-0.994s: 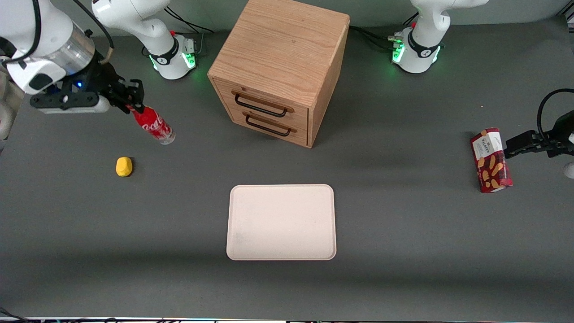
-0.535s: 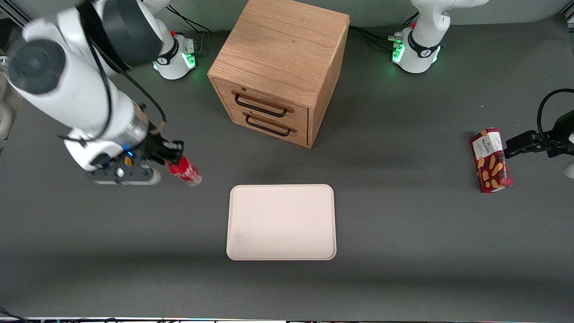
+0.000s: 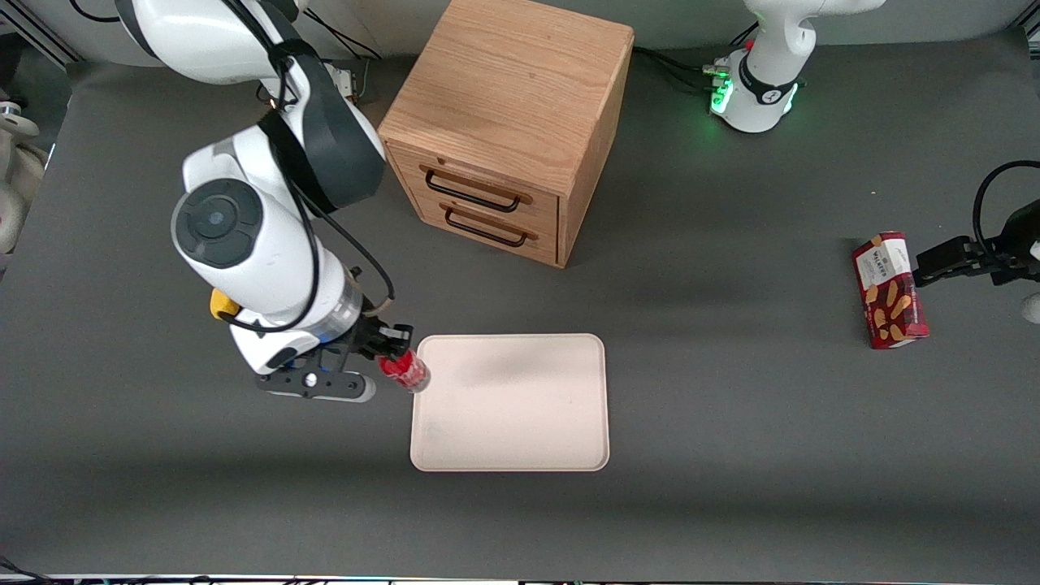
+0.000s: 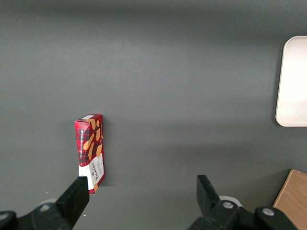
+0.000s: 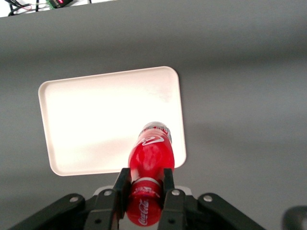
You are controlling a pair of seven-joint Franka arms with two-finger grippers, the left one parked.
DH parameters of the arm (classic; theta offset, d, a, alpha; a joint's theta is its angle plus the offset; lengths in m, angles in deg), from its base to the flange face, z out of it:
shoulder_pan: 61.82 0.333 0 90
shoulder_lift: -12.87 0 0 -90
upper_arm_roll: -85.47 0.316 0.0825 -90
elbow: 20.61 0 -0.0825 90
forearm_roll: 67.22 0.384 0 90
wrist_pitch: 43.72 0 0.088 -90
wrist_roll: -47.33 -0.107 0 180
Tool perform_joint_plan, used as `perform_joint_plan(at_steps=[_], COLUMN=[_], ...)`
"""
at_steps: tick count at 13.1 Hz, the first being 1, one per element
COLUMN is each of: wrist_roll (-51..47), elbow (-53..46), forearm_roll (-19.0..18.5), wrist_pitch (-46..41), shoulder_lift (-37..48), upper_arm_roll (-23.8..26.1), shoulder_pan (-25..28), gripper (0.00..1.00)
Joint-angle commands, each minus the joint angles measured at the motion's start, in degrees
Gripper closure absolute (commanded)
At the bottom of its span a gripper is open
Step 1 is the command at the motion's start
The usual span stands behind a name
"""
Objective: Place coke bottle on tray
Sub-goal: 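Lift the bottle with the right gripper and carry it toward the tray, then lower the held bottle onto the white tray's corner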
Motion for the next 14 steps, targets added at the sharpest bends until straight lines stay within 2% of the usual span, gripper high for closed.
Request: perform_joint_plan(at_steps=[1, 7, 14], wrist_roll=[-2.00, -1.47, -1.56], elbow=[-3.40, -2.09, 5.56], forearm_roll=[0.74, 0.56, 1.09], wrist_pitch=[1.51, 4.16, 13.90], shoulder_lift=[-2.11, -8.25, -10.10], upper_arm_roll=[0.46, 0.02, 0.19], shoulder_pan=[-0.15, -0.77, -1.56], gripper=[1.00, 1.00, 1.00])
